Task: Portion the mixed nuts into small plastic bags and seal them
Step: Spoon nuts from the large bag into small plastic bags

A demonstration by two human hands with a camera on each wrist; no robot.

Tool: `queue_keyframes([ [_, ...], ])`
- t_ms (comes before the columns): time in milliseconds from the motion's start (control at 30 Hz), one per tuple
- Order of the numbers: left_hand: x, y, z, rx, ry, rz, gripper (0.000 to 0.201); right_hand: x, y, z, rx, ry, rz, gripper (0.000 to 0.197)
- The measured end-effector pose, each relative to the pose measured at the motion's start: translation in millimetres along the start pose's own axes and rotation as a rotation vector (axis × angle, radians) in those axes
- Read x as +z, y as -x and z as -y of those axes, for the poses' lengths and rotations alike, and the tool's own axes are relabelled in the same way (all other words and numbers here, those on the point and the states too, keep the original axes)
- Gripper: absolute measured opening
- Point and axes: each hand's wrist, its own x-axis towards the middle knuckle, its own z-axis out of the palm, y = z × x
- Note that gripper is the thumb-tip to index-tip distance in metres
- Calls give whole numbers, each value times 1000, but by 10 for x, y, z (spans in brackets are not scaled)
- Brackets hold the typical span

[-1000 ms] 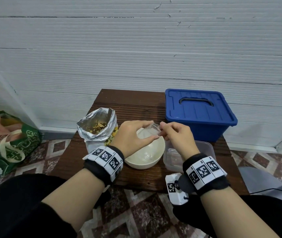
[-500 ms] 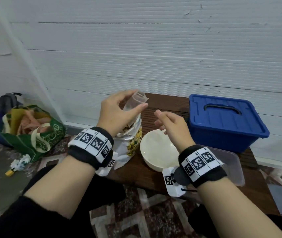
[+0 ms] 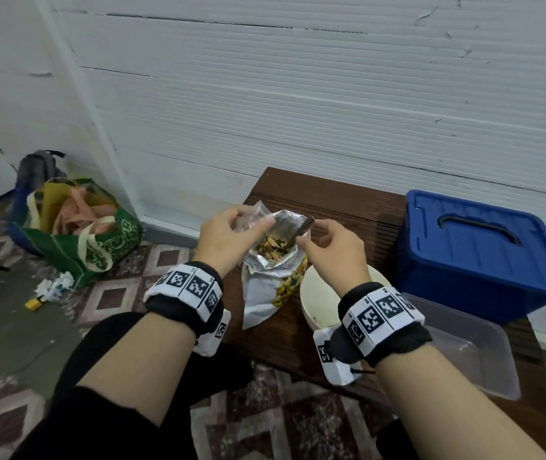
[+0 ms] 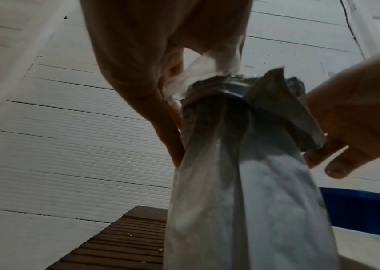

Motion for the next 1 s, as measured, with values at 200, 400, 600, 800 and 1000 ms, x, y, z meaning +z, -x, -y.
queue_keyframes([
  [200,10,1,-81,20,32,41,22,41,-63,28,44,-198,59,21],
  [400,18,46,-66,12,69,77,26,-33,-138,36,4,-170,67,25],
  [600,-2,72,-94,49,46,69,24,-42,-101,10,-54,-76,56,8],
  [800,21,10,-65,55,59,55,33,-28,-95,-16,-42,-52,14,14],
  [1000,37,-5,-76,62,56,61,30,17,-77,-65,-51,-22,-7,26],
])
